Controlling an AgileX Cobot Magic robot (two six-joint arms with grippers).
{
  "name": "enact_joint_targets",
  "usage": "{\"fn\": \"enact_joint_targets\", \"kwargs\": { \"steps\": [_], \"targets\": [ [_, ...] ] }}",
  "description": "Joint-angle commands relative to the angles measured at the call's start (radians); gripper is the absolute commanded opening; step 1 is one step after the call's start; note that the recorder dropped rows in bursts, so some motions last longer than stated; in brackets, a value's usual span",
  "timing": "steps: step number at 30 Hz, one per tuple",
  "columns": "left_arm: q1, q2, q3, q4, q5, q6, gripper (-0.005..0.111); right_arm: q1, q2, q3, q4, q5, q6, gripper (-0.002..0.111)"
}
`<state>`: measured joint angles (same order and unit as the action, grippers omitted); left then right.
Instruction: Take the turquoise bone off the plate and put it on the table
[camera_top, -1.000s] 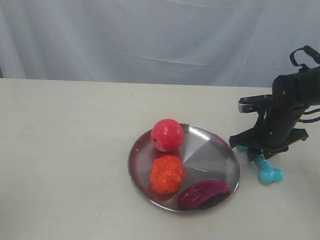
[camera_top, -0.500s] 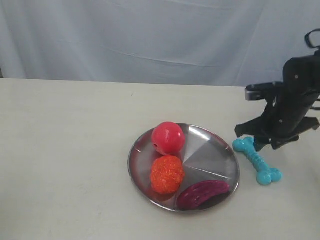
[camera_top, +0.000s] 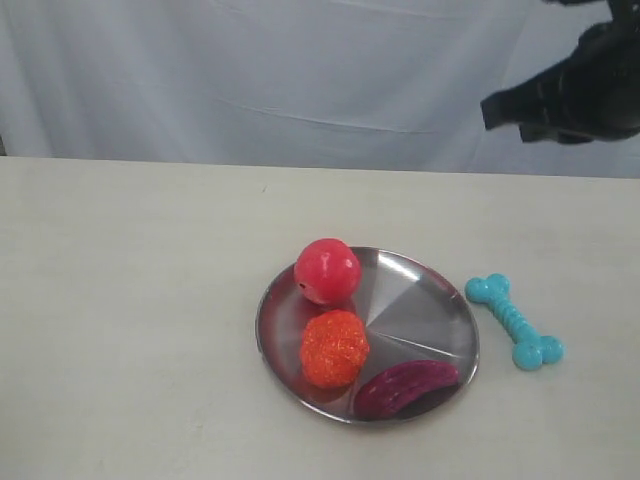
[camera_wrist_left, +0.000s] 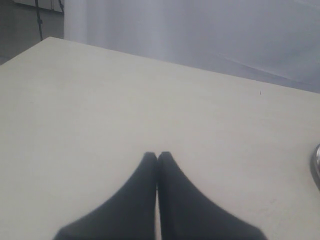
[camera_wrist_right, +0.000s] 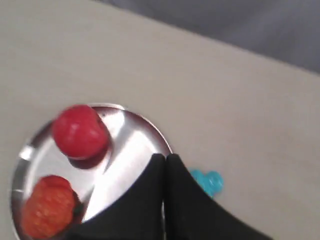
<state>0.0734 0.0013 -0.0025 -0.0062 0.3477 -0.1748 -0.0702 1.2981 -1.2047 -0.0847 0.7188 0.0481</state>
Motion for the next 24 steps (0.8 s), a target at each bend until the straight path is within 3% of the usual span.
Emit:
{"fn": "enact_joint_targets", "kwargs": {
  "steps": [1, 9, 17, 24],
  "targets": [
    [0.004, -0.001, 0.003, 0.006, -0.005, -0.002, 0.0, 0.128, -0.199, 0.089, 0.005, -0.18, 0.036, 0.0],
    [0.004, -0.001, 0.003, 0.006, -0.005, -0.002, 0.0, 0.28, -0.507, 0.297, -0.1, -0.251, 0.113, 0.0],
    [0.004, -0.001, 0.003, 0.006, -0.005, -0.002, 0.0, 0.285, -0.744, 0.462, -0.122, -0.278, 0.117, 0.0],
    [0.004, -0.001, 0.003, 0.006, -0.005, -0.002, 0.0, 0.285, -0.853, 0.549, 0.014, -0.255, 0.121, 0.0]
  ]
}}
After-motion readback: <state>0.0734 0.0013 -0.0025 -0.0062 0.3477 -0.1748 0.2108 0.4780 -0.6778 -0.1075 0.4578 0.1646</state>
